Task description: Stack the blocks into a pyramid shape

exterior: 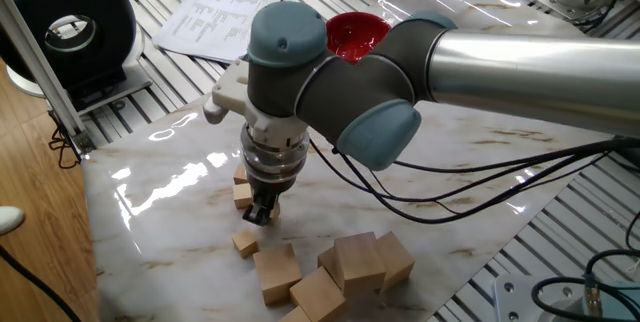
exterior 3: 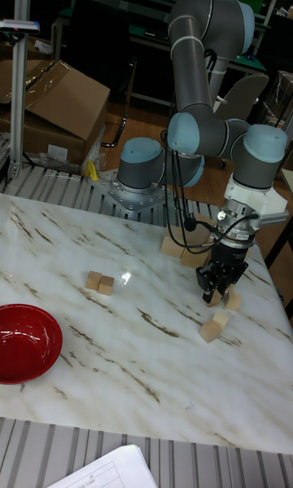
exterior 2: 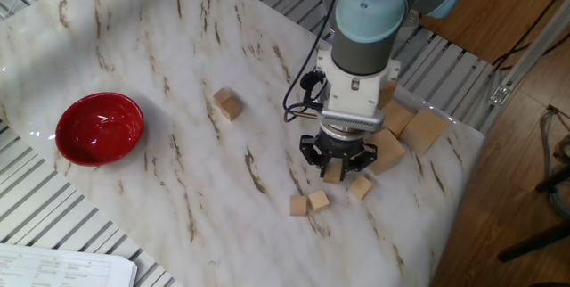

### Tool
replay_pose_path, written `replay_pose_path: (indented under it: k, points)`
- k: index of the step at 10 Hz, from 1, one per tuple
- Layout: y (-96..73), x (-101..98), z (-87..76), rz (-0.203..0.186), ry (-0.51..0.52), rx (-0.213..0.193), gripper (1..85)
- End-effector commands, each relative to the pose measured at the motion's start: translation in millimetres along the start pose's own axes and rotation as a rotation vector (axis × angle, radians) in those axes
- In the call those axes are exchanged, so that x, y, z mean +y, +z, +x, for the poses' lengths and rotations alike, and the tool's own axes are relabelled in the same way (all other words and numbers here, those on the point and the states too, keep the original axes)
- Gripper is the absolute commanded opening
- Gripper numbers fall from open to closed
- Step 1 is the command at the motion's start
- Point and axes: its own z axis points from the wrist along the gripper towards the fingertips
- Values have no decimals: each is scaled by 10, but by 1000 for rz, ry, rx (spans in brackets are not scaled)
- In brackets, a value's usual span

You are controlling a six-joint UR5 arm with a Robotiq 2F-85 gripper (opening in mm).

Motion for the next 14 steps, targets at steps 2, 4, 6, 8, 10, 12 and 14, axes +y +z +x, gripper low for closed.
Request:
replay_pose_path:
  k: [2,4,6,8,10,12,14]
  points:
    - [-306,-24,22,12,-25,17,250]
    - [-462,-39,48,18,-39,12,243]
    - [-479,-164,73,54,-78,20,223]
    - [-467,-223,63,50,-82,16,210]
    - [-483,-279,91,47,-83,11,210]
    - [-465,-321,122,50,-87,9,197]
    - [-462,-270,136,29,-83,12,183]
